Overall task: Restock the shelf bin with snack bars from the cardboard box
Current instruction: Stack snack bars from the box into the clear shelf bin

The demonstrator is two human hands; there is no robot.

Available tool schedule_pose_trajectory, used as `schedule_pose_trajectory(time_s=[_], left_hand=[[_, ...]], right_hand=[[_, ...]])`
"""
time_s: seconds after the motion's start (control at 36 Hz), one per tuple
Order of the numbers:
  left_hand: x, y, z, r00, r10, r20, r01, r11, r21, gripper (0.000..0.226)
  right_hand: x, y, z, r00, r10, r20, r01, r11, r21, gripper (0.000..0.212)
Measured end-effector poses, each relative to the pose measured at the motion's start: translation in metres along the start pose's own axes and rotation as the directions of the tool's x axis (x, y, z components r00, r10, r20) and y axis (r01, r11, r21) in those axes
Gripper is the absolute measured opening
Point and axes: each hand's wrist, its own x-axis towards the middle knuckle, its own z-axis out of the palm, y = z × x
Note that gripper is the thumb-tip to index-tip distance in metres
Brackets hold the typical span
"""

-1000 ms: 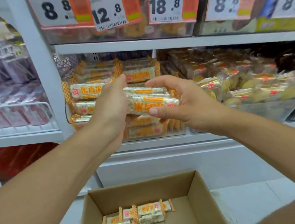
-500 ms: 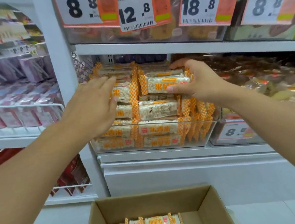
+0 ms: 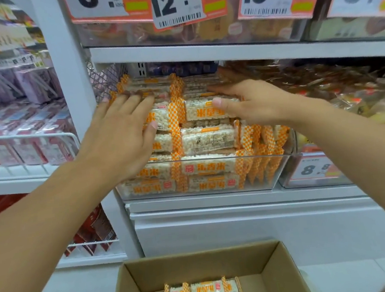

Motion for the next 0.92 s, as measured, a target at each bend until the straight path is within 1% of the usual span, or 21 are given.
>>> schedule_pose_trajectory(time_s=[0.08,0.17,0.25,0.33,0.47,0.58,0.64,0.75,0.83,0.89,0.92], left_hand=[[0.000,0.000,0.000,1.000,-0.012,-0.001,0.012,1.000,-0.015,0.059],[0.001,0.001,0.002,1.000,-0.015,-0.005,0.015,1.000,-0.019,0.053],[0.002,0.002,0.003,1.000,-0.009,-0.022,0.008,1.000,-0.021,0.052],[0.003,0.004,0.003,0.999,0.000,-0.040,-0.001,1.000,-0.030,0.052],[0.003,0.007,0.003,0.998,0.002,-0.060,-0.003,1.000,-0.028,0.053],[0.002,0.007,0.001,0.996,0.015,-0.084,-0.017,0.999,-0.030,0.054],[0.001,0.006,0.002,0.996,0.027,-0.087,-0.030,0.999,-0.032,0.054],[0.001,0.003,0.004,0.994,0.039,-0.105,-0.043,0.999,-0.034,0.054],[0.000,0.005,0.002,0.990,0.038,-0.134,-0.046,0.997,-0.058,0.054],[-0.001,0.007,-0.001,0.981,0.063,-0.183,-0.078,0.994,-0.075,0.054],[-0.001,0.008,-0.002,0.971,0.090,-0.223,-0.111,0.990,-0.085,0.053]], right_hand=[[0.004,0.000,0.003,1.000,0.030,0.008,-0.030,1.000,0.005,0.053],[0.009,0.000,0.007,0.997,0.070,0.034,-0.073,0.991,0.108,0.050],[0.015,0.001,0.011,0.998,0.058,0.037,-0.065,0.978,0.200,0.049],[0.020,0.000,0.015,0.999,0.048,0.020,-0.051,0.972,0.230,0.052],[0.016,0.002,0.012,0.999,0.046,0.004,-0.046,0.982,0.184,0.069],[0.003,0.003,0.005,0.998,0.019,-0.053,-0.013,0.992,0.125,0.073],[-0.003,0.002,0.002,0.997,0.019,-0.079,-0.009,0.991,0.133,0.074],[-0.012,0.003,0.000,0.996,0.001,-0.089,0.011,0.992,0.129,0.074],[-0.022,0.001,0.001,0.990,-0.055,-0.127,0.056,0.998,0.011,0.072],[-0.035,-0.004,0.002,0.972,-0.121,-0.200,0.105,0.991,-0.085,0.063],[-0.042,-0.006,0.003,0.950,-0.182,-0.256,0.153,0.980,-0.130,0.055]])
